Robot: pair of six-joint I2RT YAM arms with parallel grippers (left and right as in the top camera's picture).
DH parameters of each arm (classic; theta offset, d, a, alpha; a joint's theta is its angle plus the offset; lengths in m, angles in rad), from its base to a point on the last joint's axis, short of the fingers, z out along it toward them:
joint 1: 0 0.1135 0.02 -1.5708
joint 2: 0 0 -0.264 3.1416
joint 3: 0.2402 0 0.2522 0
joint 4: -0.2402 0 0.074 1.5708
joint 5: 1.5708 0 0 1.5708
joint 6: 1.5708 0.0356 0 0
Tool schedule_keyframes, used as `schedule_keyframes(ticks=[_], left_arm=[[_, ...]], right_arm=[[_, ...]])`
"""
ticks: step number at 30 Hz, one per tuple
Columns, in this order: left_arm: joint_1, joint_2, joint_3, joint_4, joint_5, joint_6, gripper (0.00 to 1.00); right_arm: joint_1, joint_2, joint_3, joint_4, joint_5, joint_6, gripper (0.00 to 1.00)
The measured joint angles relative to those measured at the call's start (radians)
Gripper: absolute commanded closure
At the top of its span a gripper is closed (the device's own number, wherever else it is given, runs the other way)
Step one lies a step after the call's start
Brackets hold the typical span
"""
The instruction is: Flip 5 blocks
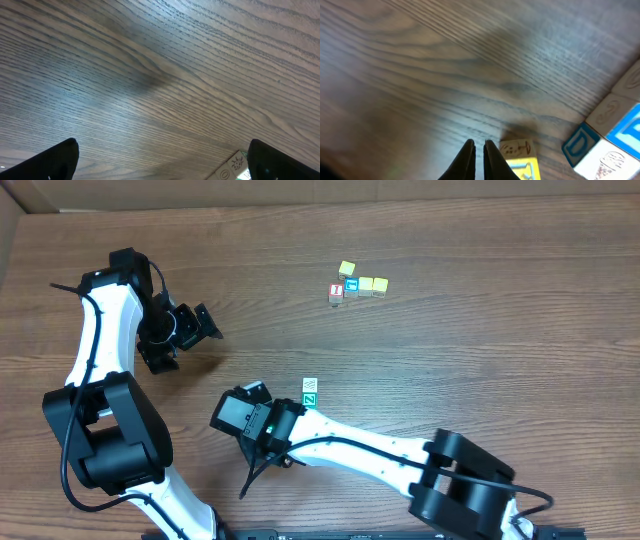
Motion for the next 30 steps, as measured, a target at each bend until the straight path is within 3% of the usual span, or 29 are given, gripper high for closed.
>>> schedule_keyframes(ticks=[30], left_arm=[[0.000, 0.000, 0.000, 0.000, 0.000, 0.000, 0.00]], right_arm=[[-0.022, 0.020, 0.004, -0.170, -0.037, -0.008, 0.96]])
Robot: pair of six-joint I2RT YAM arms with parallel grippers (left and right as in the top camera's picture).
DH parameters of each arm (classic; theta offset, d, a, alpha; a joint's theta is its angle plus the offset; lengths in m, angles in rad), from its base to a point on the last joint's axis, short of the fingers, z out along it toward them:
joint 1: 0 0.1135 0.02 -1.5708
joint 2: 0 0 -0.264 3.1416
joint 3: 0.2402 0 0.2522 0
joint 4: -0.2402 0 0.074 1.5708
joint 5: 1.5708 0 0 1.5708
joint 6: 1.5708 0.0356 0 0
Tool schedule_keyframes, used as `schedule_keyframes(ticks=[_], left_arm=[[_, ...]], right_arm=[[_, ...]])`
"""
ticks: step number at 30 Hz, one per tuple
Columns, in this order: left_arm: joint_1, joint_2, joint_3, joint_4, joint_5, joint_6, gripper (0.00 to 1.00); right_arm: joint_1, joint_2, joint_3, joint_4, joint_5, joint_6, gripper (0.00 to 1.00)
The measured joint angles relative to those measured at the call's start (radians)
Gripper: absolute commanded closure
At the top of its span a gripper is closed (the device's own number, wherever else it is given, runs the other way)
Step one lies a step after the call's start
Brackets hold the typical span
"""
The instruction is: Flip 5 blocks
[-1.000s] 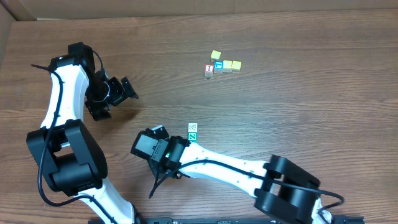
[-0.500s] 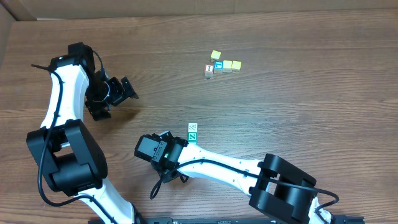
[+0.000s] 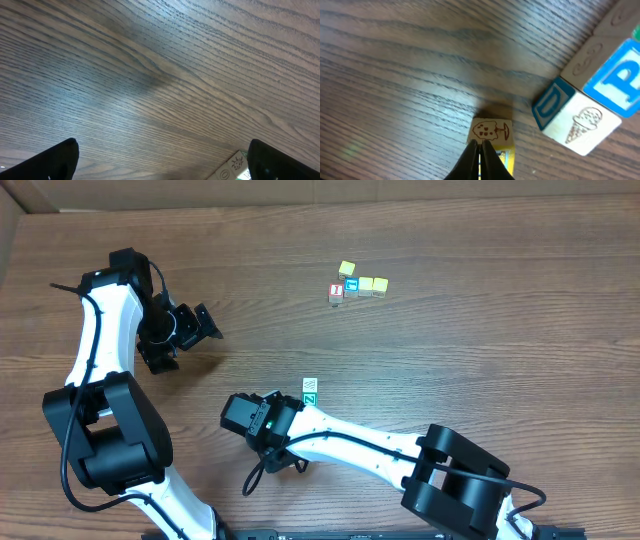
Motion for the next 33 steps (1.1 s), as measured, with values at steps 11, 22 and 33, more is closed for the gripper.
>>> schedule_keyframes(ticks=[11, 22, 33], left_arm=[[0.000, 0.000, 0.000, 0.000, 0.000, 0.000, 0.00], [0.000, 0.000, 0.000, 0.000, 0.000, 0.000, 0.00], [0.000, 0.000, 0.000, 0.000, 0.000, 0.000, 0.00]], right_arm=[[-0.057, -0.002, 0.002, -0.026, -0.008, 0.000, 0.96], [-0.072, -0.104, 0.003, -0.032, -0.021, 0.000, 0.96], [-0.040, -0.106, -0.066, 0.135, -0.040, 0.000, 0.96]])
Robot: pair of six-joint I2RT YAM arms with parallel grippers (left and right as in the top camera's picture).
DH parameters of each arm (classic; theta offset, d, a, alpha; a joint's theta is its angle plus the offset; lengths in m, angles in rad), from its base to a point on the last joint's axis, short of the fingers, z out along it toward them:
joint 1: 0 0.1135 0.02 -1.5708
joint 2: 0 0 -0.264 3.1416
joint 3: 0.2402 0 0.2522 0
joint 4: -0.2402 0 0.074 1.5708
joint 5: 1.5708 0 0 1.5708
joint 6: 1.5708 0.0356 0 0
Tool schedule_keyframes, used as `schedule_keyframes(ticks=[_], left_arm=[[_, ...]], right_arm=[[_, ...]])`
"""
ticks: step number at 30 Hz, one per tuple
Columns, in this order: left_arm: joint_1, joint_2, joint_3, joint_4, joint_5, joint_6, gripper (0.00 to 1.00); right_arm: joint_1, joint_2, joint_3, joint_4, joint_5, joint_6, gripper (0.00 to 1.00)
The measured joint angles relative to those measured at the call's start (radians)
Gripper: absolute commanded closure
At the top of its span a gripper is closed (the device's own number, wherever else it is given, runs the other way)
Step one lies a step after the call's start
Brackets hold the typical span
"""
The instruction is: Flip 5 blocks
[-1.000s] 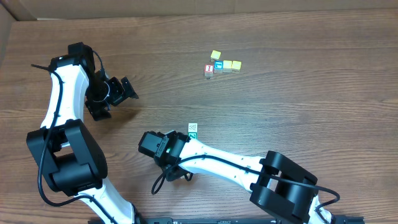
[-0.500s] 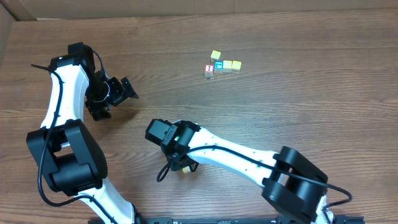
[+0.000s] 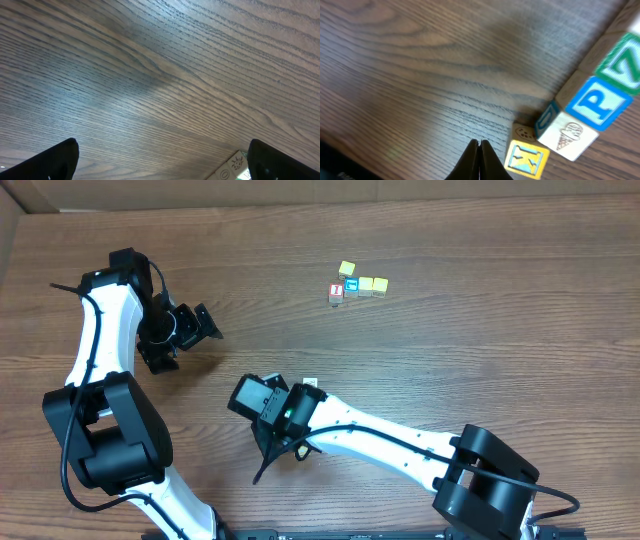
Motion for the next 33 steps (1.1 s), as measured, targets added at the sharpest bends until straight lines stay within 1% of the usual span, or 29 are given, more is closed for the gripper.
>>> schedule_keyframes(ticks=[4, 12, 20, 33], left_arm=[[0.000, 0.000, 0.000, 0.000, 0.000, 0.000, 0.00], [0.000, 0.000, 0.000, 0.000, 0.000, 0.000, 0.00], [0.000, 0.000, 0.000, 0.000, 0.000, 0.000, 0.00], [0.000, 0.000, 0.000, 0.000, 0.000, 0.000, 0.00]], right_arm=[[0.003, 0.007, -0.037, 0.009, -0.001, 0.000, 0.96], [0.005, 0.016, -0.039, 0.036, -0.003, 0.000, 0.96], [0.014, 0.018, -0.078, 0.083, -0.010, 0.000, 0.96], [0.014, 0.021, -0.091, 0.077, -0.009, 0.000, 0.96]])
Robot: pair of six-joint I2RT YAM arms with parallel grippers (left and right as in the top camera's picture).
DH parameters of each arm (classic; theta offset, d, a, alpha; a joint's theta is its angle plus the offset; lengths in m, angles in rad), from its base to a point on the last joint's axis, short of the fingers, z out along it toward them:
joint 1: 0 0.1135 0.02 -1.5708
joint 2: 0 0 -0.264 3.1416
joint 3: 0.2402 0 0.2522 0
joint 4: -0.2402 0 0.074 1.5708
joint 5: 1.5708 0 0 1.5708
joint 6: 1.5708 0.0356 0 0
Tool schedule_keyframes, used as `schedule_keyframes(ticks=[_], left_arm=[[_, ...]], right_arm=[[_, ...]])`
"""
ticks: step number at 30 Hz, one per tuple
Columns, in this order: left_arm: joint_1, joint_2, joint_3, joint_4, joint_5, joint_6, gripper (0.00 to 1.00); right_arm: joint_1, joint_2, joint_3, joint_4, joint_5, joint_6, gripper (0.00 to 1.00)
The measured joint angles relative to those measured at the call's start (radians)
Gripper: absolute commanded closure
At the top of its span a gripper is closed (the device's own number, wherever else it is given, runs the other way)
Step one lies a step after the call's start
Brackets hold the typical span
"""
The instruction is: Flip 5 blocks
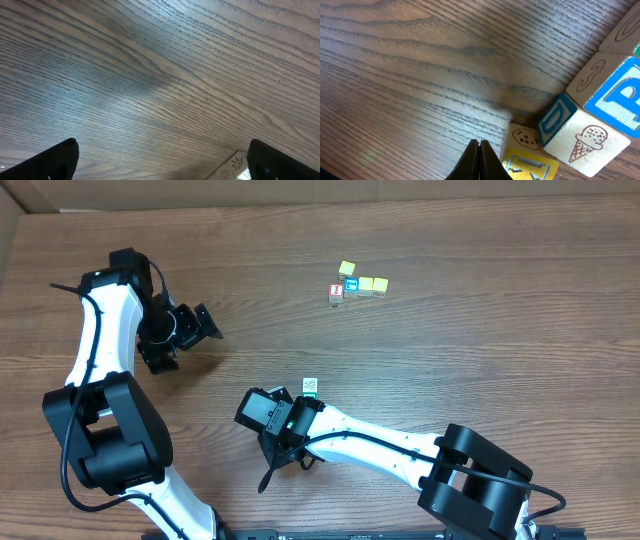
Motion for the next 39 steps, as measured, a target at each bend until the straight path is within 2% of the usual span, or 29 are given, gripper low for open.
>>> schedule_keyframes(ticks=[17, 39], left_arm=[[0.000, 0.000, 0.000, 0.000, 0.000, 0.000, 0.00], [0.000, 0.000, 0.000, 0.000, 0.000, 0.000, 0.00]], right_arm=[[0.000, 0.000, 0.000, -0.055, 0.023, 0.042, 0.96], [-0.022, 0.000, 0.000, -0.040, 0.031, 0.078, 0.96]])
